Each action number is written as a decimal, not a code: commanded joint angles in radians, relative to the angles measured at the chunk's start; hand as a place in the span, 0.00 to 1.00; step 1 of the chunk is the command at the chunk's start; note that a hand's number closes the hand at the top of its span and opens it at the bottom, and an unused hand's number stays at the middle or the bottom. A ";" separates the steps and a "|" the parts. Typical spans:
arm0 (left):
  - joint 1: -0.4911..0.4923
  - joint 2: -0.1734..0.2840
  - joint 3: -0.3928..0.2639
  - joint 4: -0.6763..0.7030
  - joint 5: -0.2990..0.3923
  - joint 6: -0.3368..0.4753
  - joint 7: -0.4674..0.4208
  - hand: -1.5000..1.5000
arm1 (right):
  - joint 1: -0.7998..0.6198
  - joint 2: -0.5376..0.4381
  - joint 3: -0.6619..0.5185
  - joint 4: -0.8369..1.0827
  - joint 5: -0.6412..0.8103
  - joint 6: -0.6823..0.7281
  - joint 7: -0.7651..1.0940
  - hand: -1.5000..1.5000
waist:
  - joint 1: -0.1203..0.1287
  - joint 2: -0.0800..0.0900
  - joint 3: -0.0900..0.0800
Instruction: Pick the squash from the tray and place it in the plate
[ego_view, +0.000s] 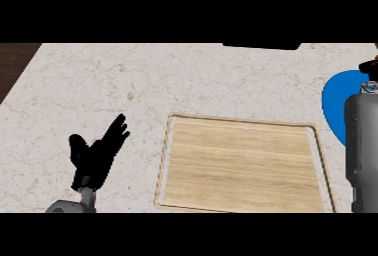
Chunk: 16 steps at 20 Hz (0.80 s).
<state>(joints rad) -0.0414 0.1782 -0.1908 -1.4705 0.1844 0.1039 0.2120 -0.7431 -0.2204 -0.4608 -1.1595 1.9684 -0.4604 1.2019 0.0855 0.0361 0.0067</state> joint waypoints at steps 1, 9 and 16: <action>0.040 0.011 0.012 0.030 0.008 -0.012 -0.011 0.50 | 0.038 0.009 -0.085 0.016 0.095 -0.200 0.253 1.00 | -0.020 -0.003 -0.003; 0.025 0.006 0.017 -0.005 0.011 0.000 0.026 0.50 | 0.083 0.006 -0.270 0.077 0.098 -0.377 0.163 1.00 | -0.043 -0.015 -0.002; 0.045 -0.010 0.038 0.041 0.010 0.016 -0.005 0.50 | 0.106 0.022 -0.464 0.148 -0.060 -0.439 0.071 1.00 | -0.071 -0.021 -0.003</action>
<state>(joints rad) -0.0003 0.1790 -0.1655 -1.4789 0.1872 0.1165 0.2134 -0.6318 -0.2171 -0.8234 -1.0531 2.0007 -0.8136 1.1129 0.0311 0.0129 0.0070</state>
